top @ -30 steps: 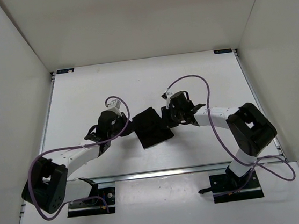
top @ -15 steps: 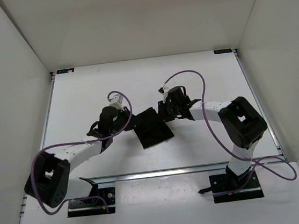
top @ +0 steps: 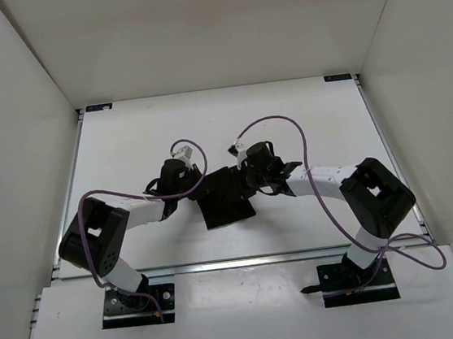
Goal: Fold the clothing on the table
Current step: Fold the skirt
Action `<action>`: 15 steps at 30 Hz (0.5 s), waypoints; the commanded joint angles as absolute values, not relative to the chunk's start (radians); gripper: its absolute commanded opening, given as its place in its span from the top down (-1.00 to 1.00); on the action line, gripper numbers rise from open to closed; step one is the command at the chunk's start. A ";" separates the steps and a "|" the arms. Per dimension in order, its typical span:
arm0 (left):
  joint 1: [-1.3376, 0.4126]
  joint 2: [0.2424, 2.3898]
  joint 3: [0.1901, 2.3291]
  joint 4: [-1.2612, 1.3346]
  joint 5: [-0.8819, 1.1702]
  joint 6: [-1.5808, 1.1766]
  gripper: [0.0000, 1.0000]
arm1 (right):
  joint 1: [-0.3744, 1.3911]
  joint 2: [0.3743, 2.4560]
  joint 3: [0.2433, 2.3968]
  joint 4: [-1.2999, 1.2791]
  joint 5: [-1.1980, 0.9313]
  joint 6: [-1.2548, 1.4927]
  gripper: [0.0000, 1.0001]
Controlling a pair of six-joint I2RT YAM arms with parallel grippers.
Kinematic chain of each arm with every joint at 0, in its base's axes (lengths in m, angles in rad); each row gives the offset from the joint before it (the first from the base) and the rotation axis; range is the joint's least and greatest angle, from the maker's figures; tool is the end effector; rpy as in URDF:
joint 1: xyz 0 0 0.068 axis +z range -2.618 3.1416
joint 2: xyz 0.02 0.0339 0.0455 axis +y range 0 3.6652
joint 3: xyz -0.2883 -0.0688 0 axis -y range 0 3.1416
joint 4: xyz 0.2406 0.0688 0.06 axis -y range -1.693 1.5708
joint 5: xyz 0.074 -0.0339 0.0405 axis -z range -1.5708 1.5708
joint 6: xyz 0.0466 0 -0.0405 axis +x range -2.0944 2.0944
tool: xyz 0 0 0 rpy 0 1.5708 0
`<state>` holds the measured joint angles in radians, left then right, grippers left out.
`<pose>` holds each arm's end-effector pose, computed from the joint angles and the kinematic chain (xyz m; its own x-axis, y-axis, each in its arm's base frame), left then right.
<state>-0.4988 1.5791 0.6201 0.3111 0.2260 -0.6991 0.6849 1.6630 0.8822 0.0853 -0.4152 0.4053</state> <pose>0.2628 -0.1550 0.1672 -0.8066 -0.2748 -0.5233 0.1359 0.7754 -0.6166 0.2586 0.2355 0.1991 -0.7789 -0.1703 -0.6036 -0.5567 0.6311 0.5402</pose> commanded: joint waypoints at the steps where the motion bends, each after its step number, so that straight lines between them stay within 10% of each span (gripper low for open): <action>1: -0.479 1.597 0.656 0.325 0.242 -0.684 1.00 | 0.712 1.635 0.877 0.161 -0.454 0.426 0.68; 15: -0.419 1.652 0.693 0.298 0.307 -0.634 1.00 | 0.865 1.694 0.894 0.173 -0.462 0.472 0.70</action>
